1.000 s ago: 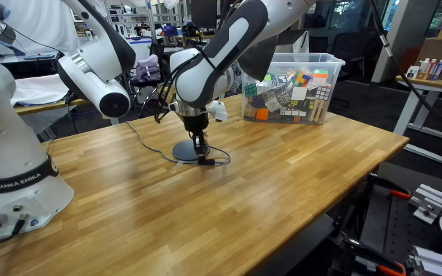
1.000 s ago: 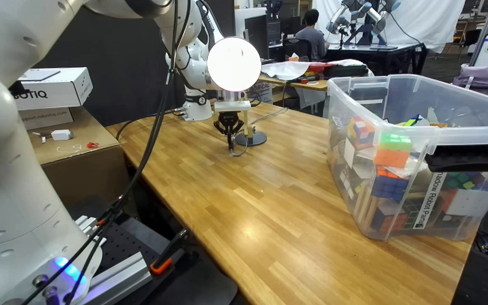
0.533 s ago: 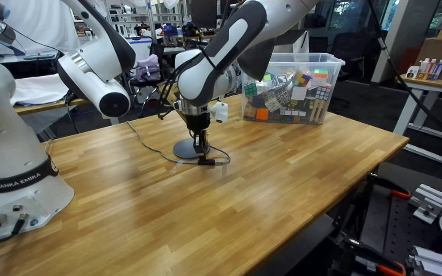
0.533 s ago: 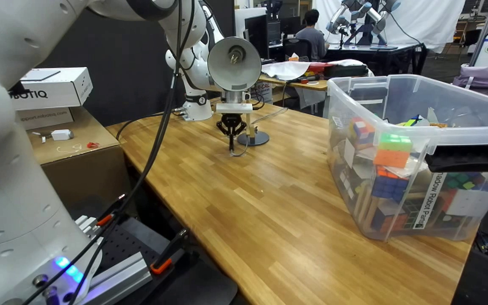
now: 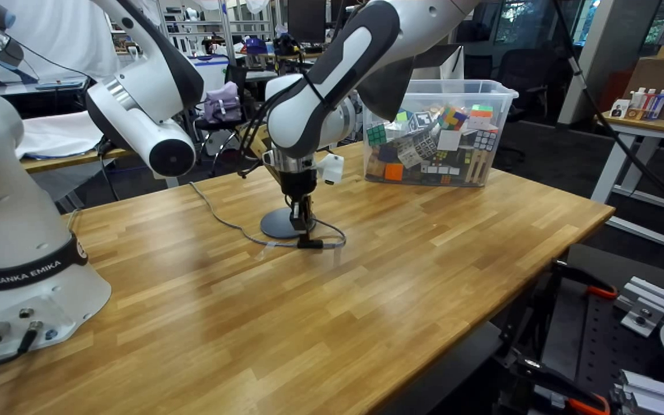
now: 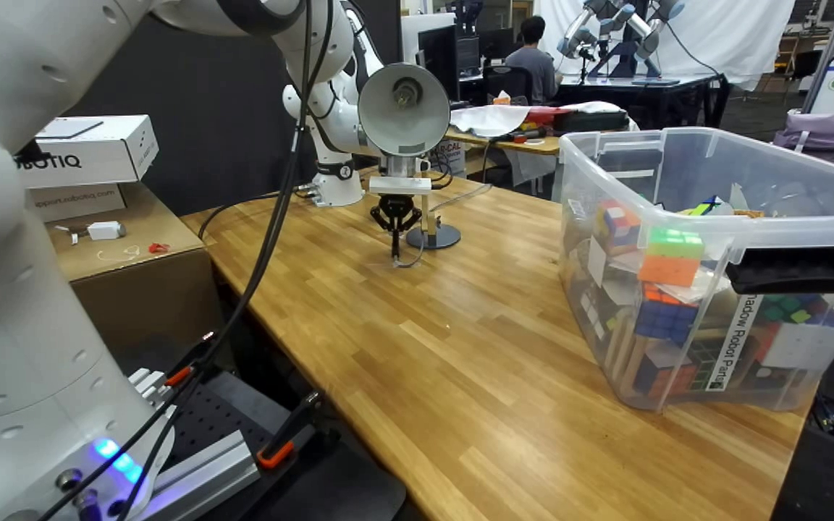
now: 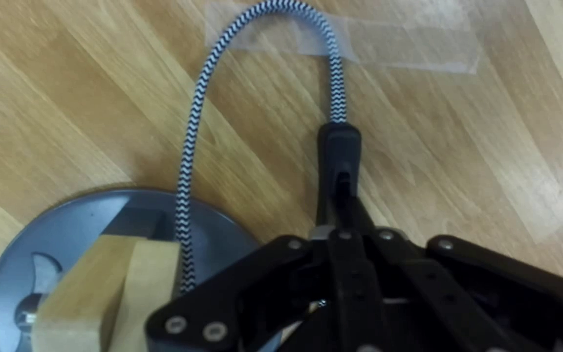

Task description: Put the Rubik's cube in the storage box then switch the desk lamp off and on

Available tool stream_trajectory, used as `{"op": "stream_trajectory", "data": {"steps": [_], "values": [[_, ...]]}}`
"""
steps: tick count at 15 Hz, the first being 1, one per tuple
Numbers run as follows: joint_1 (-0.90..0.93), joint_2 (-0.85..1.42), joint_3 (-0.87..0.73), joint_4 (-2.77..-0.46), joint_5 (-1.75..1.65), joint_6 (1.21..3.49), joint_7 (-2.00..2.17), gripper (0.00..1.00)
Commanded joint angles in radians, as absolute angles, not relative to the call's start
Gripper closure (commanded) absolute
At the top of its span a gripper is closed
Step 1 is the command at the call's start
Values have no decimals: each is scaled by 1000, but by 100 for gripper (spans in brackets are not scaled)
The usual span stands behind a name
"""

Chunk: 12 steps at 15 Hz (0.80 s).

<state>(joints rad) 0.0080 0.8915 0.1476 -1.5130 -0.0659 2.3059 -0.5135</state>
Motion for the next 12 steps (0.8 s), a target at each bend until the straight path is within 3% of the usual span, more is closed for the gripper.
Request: {"op": "stream_trajectory", "data": {"steps": [1,12], "values": [[4,913,152,-1508,-85,2328,-517,100],[12,840,155,-1548,-136,2352,-530,100]]}}
